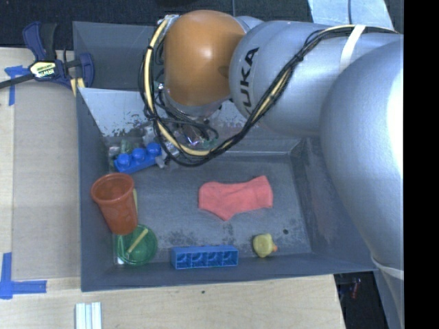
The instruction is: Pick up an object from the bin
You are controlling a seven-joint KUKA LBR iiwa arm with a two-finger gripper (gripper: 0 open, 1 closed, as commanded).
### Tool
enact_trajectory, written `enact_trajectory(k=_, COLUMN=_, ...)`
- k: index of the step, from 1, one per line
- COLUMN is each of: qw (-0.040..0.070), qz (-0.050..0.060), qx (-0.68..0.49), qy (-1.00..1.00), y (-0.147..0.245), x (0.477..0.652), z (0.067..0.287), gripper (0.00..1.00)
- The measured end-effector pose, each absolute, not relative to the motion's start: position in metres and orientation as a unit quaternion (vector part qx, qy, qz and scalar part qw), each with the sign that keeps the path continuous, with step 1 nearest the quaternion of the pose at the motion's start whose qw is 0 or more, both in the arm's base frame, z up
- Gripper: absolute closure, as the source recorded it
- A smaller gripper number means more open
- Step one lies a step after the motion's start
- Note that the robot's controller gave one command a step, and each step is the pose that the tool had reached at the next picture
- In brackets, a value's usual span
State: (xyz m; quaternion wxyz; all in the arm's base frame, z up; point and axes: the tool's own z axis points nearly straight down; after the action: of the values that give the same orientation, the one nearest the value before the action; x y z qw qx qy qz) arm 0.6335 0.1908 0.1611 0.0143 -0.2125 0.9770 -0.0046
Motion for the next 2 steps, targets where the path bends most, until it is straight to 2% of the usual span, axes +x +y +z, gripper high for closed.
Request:
enact_trajectory(k=1, qw=0.010, qz=-0.005, qx=-0.228, qy=0.974, y=0.191, x=0.633, z=0.149, gripper=1.00)
enact_trajectory(k=2, qw=0.016, qz=-0.004, qx=-0.214, qy=0.977, y=0.190, x=0.635, z=0.176, gripper=1.00)
